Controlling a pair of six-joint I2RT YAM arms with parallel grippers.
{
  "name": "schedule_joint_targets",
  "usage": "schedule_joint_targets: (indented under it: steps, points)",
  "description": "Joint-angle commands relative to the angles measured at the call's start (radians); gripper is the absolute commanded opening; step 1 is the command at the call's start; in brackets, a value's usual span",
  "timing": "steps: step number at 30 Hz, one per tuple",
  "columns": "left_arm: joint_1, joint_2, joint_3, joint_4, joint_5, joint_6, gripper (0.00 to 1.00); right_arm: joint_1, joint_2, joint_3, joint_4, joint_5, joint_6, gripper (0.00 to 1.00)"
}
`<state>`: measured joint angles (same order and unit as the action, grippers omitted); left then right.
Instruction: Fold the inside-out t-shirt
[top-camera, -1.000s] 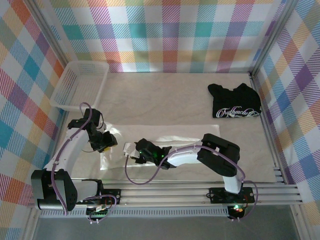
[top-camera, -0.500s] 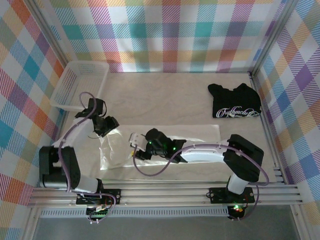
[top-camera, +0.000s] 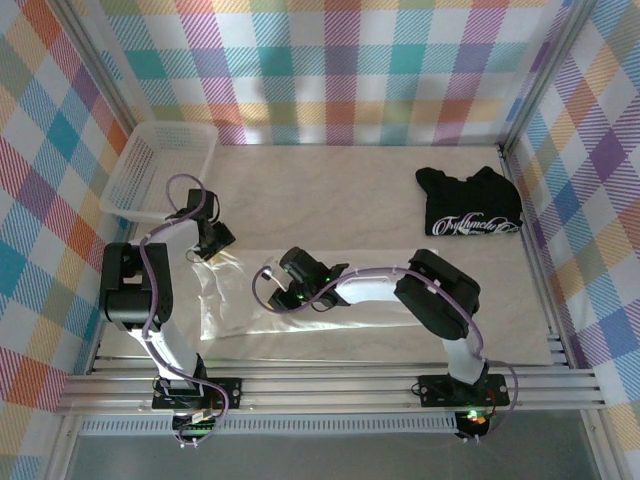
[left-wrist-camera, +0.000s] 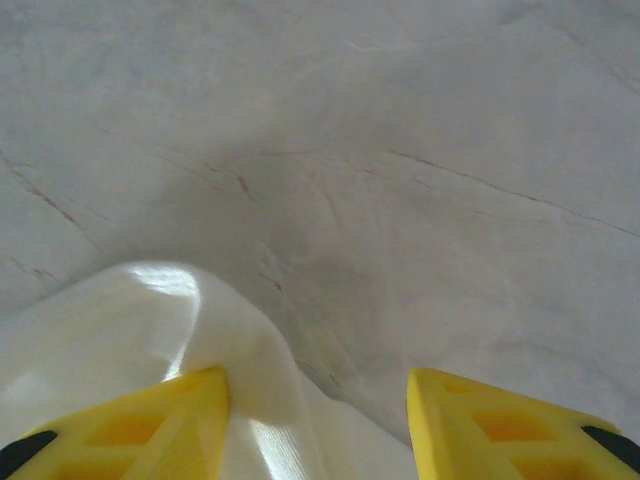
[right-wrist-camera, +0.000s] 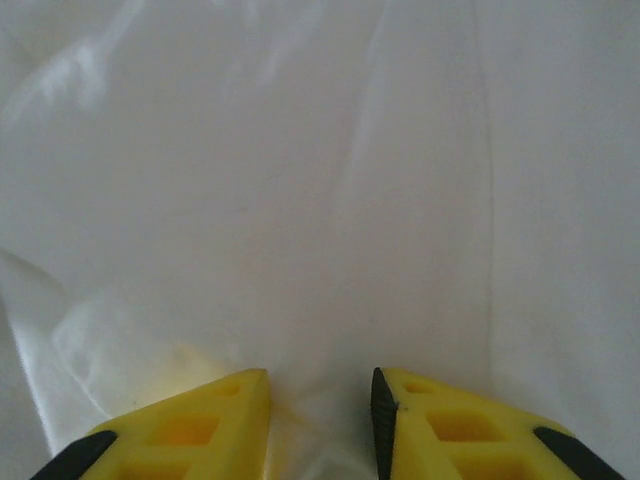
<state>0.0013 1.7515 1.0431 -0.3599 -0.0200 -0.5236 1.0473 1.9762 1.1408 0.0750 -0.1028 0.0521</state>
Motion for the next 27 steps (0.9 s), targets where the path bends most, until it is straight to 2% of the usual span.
schedule_joint_targets:
  steps: [1,4,10,15,19,20,23,27]
  points:
    - [0.021,0.02,0.021,0.008,-0.045,0.03,0.5,0.017,0.011,-0.002,-0.109,-0.013,0.005,0.33]
    - [0.026,0.04,0.04,0.002,-0.049,0.036,0.5,0.019,-0.01,-0.031,-0.159,0.026,-0.027,0.33]
    - [0.028,0.034,0.076,-0.004,-0.022,0.038,0.52,0.019,-0.112,-0.045,-0.201,0.081,-0.074,0.46]
    - [0.028,-0.075,0.056,-0.025,-0.005,0.036,0.64,0.019,-0.197,-0.046,-0.156,0.046,-0.046,0.52]
    - [0.032,-0.225,-0.043,-0.073,-0.072,0.05,0.81,0.017,-0.256,-0.084,-0.123,0.056,-0.031,0.56]
    - [0.035,-0.264,-0.079,-0.086,-0.082,0.048,0.86,0.018,-0.271,-0.097,-0.117,0.065,-0.028,0.58]
    - [0.043,-0.364,-0.178,-0.13,-0.1,0.031,0.92,0.009,-0.307,-0.135,-0.092,0.074,-0.024,0.68]
    - [0.052,-0.397,-0.254,-0.17,-0.047,0.02,1.0,-0.005,-0.33,-0.168,-0.062,0.052,-0.021,0.76]
